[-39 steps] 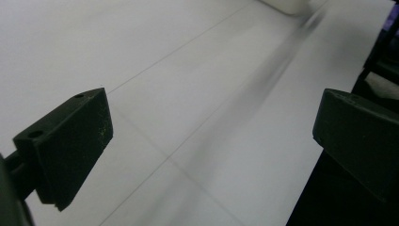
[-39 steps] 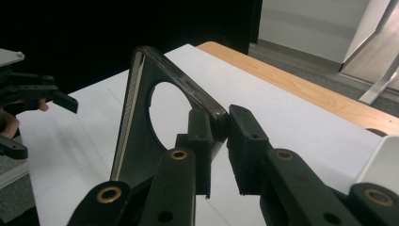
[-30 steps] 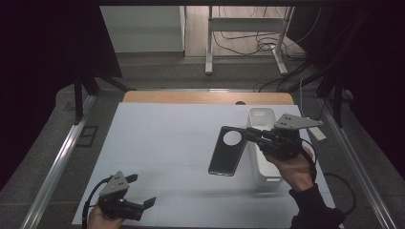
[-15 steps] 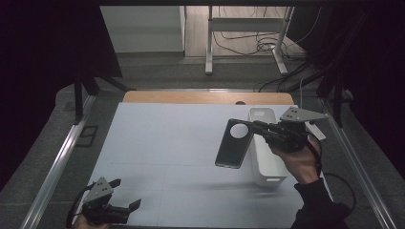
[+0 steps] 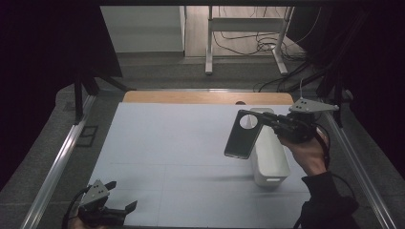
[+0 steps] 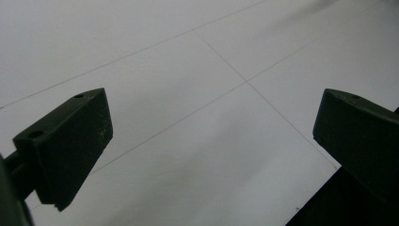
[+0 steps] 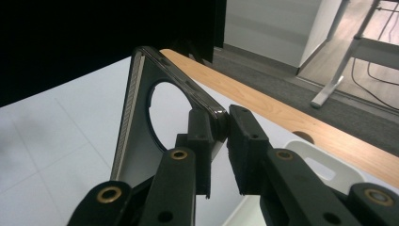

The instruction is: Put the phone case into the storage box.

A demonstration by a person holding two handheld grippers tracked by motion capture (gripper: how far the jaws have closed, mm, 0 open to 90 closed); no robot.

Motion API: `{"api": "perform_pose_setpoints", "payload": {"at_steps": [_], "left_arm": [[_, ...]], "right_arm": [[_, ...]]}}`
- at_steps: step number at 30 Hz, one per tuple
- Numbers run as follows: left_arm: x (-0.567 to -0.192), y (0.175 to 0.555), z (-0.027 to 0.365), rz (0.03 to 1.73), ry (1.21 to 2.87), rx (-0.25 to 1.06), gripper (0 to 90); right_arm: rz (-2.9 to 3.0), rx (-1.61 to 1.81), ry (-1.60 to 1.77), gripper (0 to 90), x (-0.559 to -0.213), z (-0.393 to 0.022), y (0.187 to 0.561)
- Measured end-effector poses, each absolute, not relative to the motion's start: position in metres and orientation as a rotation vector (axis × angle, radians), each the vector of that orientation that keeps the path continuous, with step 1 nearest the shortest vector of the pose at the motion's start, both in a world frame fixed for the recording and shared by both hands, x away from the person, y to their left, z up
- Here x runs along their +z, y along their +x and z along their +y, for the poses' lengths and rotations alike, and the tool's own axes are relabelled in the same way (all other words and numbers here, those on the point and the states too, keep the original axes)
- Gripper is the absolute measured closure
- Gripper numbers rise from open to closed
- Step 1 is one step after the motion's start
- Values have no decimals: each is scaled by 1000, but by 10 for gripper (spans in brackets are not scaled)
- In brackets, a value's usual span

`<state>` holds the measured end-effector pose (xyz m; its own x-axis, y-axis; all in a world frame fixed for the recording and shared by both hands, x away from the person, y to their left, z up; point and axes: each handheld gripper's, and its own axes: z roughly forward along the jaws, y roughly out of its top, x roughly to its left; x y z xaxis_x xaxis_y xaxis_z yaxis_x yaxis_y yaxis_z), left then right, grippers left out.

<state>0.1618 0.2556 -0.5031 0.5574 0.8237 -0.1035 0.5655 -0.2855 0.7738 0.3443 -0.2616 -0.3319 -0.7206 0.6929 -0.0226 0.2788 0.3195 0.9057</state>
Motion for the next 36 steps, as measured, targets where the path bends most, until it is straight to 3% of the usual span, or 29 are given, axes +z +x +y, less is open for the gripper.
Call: {"api": "perform_pose_setpoints", "payload": {"at_steps": [36], "left_arm": [[-504, 162, 256, 1117, 1988, 403, 0]], "right_arm": [[2112, 1284, 871, 791, -314, -299, 402]]}}
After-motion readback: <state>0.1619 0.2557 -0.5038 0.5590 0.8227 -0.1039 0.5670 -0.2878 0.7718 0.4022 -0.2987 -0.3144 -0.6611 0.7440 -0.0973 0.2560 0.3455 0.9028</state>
